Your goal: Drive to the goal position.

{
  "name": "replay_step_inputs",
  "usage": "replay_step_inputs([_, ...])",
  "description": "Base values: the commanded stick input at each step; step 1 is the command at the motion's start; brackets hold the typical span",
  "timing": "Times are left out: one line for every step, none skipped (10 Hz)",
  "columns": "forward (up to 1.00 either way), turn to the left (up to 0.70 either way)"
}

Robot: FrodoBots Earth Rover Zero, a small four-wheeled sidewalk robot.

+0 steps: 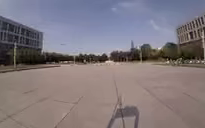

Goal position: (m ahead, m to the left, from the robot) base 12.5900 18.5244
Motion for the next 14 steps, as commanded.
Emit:
replay_step_inputs([1.00, 0.01])
replay_step_inputs([1.00, 0.01])
replay_step_inputs([1.00, 0.01])
replay_step_inputs([1.00, 0.01])
replay_step_inputs([1.00, 0.01])
replay_step_inputs([1.00, 0.01])
replay_step_inputs([1.00, 0.01])
replay_step_inputs([1.00, 0.01])
replay_step_inputs([1.00, 0.01])
replay_step_inputs([1.00, 0.01])
replay_step_inputs([1.00, 0.01])
replay_step_inputs([1.00, 0.01])
replay_step_inputs([1.00, 0.01])
replay_step_inputs([1.00, 0.01])
